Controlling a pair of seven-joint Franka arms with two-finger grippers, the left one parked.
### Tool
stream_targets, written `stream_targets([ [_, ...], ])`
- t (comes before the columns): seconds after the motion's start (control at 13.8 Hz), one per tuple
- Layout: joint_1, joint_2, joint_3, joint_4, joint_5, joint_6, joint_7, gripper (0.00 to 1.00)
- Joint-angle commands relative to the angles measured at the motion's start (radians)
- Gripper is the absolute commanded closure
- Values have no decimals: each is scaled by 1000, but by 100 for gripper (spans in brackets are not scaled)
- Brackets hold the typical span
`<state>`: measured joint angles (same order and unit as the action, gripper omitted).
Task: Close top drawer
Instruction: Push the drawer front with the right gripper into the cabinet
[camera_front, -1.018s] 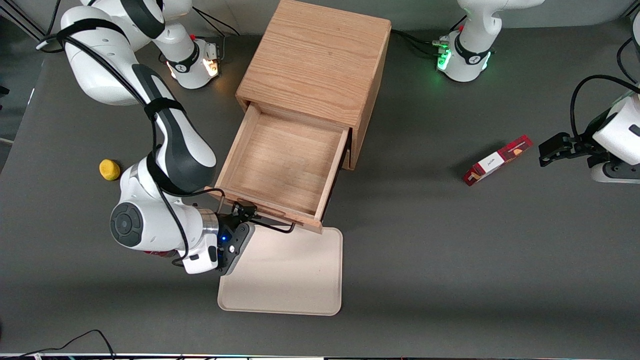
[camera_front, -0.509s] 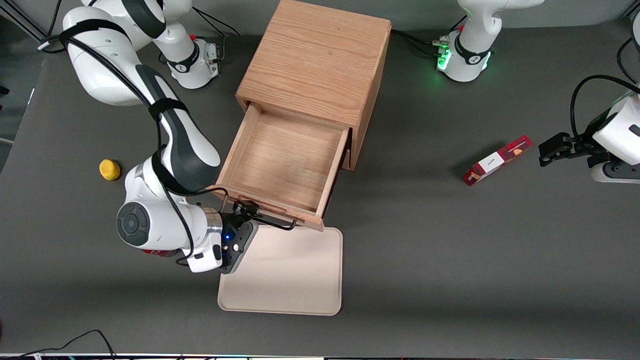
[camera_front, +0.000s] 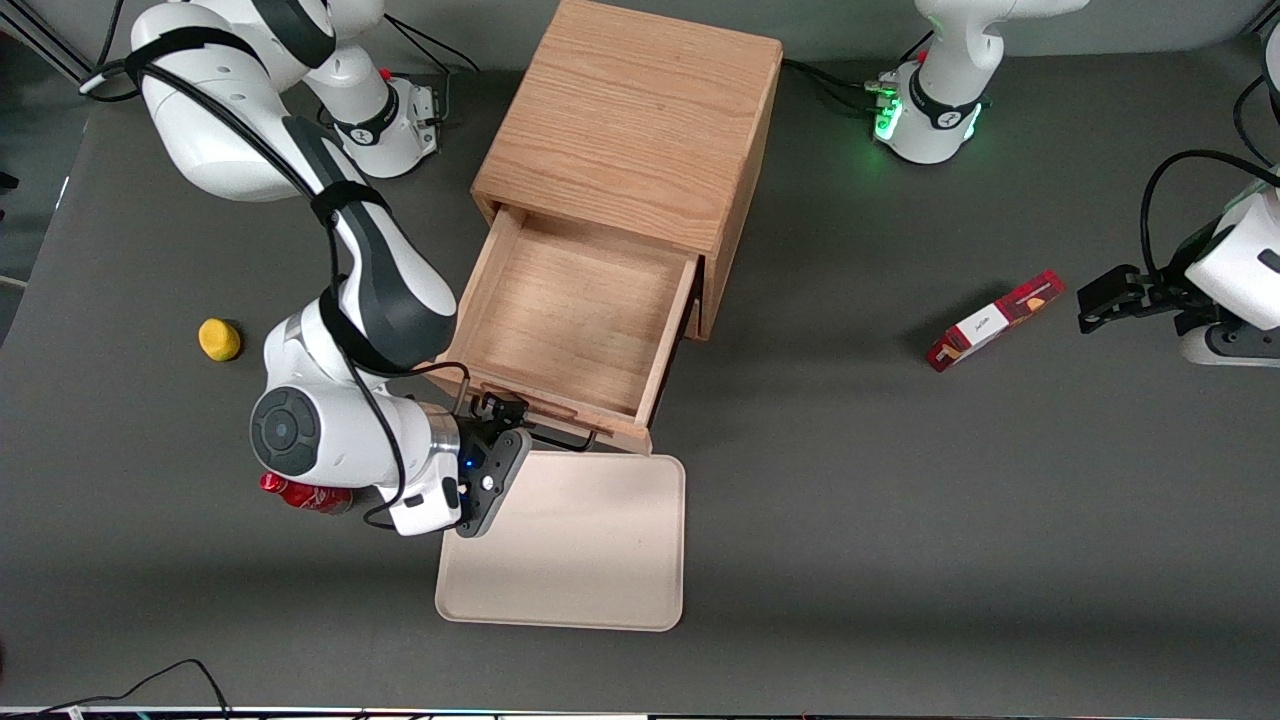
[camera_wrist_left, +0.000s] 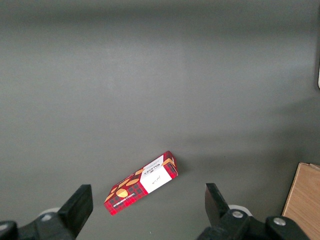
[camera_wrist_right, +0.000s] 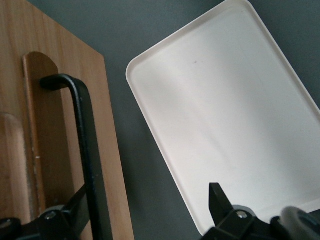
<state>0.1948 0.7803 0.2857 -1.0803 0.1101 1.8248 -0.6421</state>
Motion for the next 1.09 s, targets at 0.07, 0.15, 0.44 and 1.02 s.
stream_targets([
  [0.07, 14, -42, -5, -75, -13, 27, 6, 0],
  [0.15, 15, -59, -5, -104, -15, 33, 6, 0],
  [0.44, 17, -119, -5, -205, -12, 74, 7, 0],
  [1.02, 49, -229, -5, -361, -4, 120, 9, 0],
])
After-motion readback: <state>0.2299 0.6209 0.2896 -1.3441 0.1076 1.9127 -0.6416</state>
